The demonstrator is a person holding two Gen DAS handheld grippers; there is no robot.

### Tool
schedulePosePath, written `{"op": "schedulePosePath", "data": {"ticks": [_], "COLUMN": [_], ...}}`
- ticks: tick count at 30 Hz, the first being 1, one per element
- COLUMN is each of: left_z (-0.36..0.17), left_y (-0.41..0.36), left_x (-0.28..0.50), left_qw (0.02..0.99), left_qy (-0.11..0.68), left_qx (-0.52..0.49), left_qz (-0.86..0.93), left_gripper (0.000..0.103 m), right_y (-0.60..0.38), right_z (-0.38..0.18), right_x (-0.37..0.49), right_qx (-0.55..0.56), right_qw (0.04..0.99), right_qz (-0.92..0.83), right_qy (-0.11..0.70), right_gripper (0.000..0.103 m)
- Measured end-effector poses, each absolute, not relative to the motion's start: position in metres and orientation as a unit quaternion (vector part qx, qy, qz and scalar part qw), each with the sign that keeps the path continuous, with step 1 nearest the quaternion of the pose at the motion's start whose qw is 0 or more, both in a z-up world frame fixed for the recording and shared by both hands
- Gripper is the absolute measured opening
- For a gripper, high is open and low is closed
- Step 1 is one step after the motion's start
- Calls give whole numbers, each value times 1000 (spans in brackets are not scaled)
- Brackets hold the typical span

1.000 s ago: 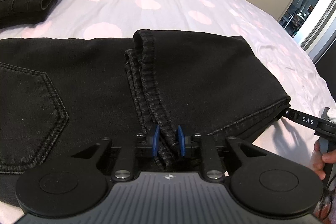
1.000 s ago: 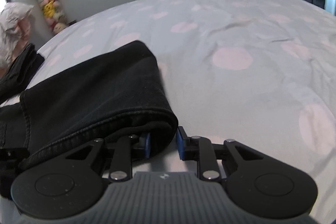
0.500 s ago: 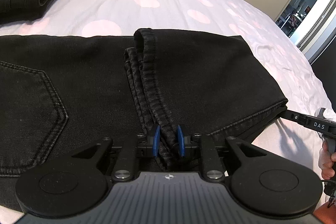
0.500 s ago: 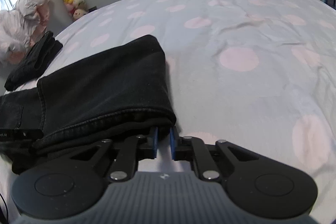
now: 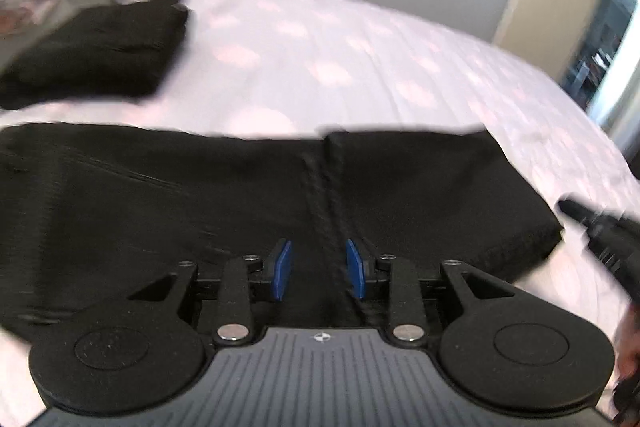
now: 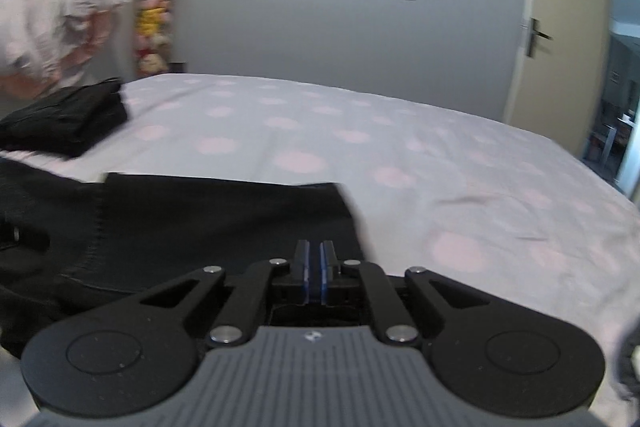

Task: Fold clothes
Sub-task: 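Lift the hems with the left gripper and fold them toward the waistband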

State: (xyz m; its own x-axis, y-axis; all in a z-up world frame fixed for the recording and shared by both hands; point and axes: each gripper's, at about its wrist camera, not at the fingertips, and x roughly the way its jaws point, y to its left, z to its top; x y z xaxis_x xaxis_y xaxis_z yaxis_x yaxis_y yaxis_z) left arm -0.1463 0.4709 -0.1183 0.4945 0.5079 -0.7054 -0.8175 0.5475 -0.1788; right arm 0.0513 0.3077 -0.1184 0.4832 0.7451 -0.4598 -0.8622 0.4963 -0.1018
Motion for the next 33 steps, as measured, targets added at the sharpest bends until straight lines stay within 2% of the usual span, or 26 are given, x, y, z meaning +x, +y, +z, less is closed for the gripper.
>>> {"op": "schedulePosePath", "data": {"ticks": [4,6,7,8,9,11,18,21,27,33], "left_z": [-105,-100,-97,-95,-94,-94,-110,-116,-139,-165], "left_y": [483,488,490,492,494,497,500,497,501,521], "left_x": [-190,-211,-221,-232,-243,-267,-342,-365,-386,-390], "left_qw": [781,758,747,736,723,693,578,542,477,441], "left_qy": [281,268,261,255,249,232,137,95,60,51], "left_qx": [-292,-312,-321,-330,-338,-359,-478,-512,-579,-626], "left_qz": [476,506,520,534,549,581,647,659,658,641], "left_gripper": [35,35,36,39,49,56,56,62,65,67], "right_y": [331,335,337,340,340,342,337,336,333,334], "right_z": [-127,-133,-136,-139,-140,-143,-142,-139,-139,-142], "right_x": [14,-2,-8,-13,-14,-13,-12,-19,-42,-50], "right_qx": [-175,-203,-220,-234,-238,-245,-272,-281,-315,-336], "right_qw": [832,831,830,829,830,833,841,839,823,812], "right_qz": [497,498,498,496,492,484,454,455,470,475], "right_qy": [176,139,123,110,108,109,114,99,55,49], "right_gripper": [8,10,14,18,21,23,28,35,39,40]}}
